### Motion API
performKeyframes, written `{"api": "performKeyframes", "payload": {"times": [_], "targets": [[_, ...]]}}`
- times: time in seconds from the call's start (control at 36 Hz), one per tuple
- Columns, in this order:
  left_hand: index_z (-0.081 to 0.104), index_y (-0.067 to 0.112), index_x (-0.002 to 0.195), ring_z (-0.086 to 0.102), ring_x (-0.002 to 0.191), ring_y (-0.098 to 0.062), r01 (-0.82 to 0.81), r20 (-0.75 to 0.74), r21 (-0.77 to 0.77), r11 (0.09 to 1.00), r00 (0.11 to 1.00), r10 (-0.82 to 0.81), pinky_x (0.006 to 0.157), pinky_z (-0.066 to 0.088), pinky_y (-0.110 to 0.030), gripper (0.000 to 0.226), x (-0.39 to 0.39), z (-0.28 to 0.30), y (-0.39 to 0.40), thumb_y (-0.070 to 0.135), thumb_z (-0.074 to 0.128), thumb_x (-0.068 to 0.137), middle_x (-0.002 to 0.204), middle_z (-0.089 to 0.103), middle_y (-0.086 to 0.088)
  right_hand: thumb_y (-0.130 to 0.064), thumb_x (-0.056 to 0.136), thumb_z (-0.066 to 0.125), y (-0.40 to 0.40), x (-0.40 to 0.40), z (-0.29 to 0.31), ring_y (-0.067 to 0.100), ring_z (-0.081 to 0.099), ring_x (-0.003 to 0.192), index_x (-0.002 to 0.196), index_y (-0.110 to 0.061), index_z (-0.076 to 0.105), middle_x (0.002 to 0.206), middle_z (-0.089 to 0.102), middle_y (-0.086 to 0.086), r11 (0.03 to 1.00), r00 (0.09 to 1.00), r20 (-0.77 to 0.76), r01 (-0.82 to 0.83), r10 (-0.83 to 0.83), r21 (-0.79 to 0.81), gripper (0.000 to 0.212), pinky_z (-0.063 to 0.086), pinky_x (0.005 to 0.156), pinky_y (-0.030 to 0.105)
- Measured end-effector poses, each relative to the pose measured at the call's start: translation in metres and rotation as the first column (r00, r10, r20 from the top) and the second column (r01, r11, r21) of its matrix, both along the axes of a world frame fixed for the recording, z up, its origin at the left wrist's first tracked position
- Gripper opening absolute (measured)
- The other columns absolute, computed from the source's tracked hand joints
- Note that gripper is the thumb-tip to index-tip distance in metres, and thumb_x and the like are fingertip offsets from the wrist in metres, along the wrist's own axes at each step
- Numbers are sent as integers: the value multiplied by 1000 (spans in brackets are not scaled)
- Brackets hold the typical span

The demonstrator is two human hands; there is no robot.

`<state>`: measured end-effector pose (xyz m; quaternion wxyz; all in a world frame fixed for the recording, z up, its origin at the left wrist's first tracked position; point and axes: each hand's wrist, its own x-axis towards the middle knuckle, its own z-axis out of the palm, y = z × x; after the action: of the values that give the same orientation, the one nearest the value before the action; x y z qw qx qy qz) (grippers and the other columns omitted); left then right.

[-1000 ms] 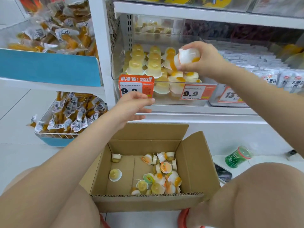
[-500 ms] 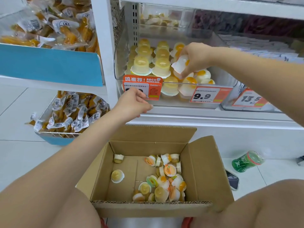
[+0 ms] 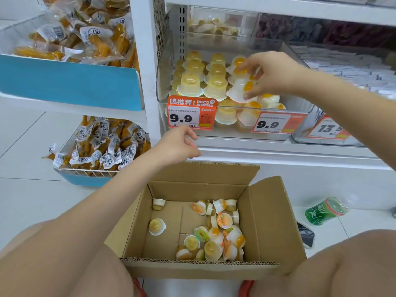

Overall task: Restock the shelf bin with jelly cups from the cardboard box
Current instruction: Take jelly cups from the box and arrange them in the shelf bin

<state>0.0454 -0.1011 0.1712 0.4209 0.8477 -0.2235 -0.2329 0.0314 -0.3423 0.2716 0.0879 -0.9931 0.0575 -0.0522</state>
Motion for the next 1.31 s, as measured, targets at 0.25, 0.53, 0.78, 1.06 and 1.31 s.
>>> {"api": "performKeyframes", "payload": {"times": [0.25, 0.53, 0.78, 1.06, 1.31], "targets": [[47, 18, 110, 52, 72, -4, 115, 22, 223, 968, 992, -122, 56, 36, -15, 38, -21, -72, 20, 18, 72, 80, 94, 61, 1, -15, 70, 82, 44, -93, -85, 14, 61, 86, 111, -15, 65, 96, 65, 2, 834, 966, -43, -196, 254, 516, 45, 53, 79, 21], [49, 16, 108, 58, 92, -21, 168, -143, 394, 904, 982, -120, 81, 53, -37, 37, -35, -200, 17, 4, 66, 77, 98, 58, -1, -21, 76, 77, 29, -99, -279, 17, 52, 105, 127, -16, 53, 121, 56, 4, 965, 751, -618, -97, 231, 243, 57, 42, 89, 25], [50, 13, 128, 55, 114, -24, 95, -170, 414, 905, 985, -26, 93, 46, -32, 49, -17, -299, -22, 14, 66, 82, 119, 60, -6, -17, 82, 72, 33, -86, -388, 30, 51, 116, 134, -5, 35, 125, 52, 15, 887, 806, -584, 335, -94, 319, 65, 46, 88, 34], [54, 8, 118, 57, 107, -27, -182, -191, 364, 914, 945, 265, 86, 43, -28, 55, -8, -353, -68, 30, 78, 73, 115, 61, -10, -19, 79, 75, 36, -75, -443, 26, 51, 111, 120, -11, 46, 117, 54, 10, 711, 843, -466, 500, -270, 494, 51, 44, 86, 32], [43, 8, 133, 50, 121, -22, -179, -451, 375, 910, 822, 348, 99, 40, -27, 81, 3, -367, -62, 33, 83, 67, 134, 52, -7, -16, 81, 74, 39, -83, -460, 26, 51, 117, 134, -11, 46, 139, 32, 6, 669, 839, -435, 530, -326, 521, 60, 45, 101, 36]]}}
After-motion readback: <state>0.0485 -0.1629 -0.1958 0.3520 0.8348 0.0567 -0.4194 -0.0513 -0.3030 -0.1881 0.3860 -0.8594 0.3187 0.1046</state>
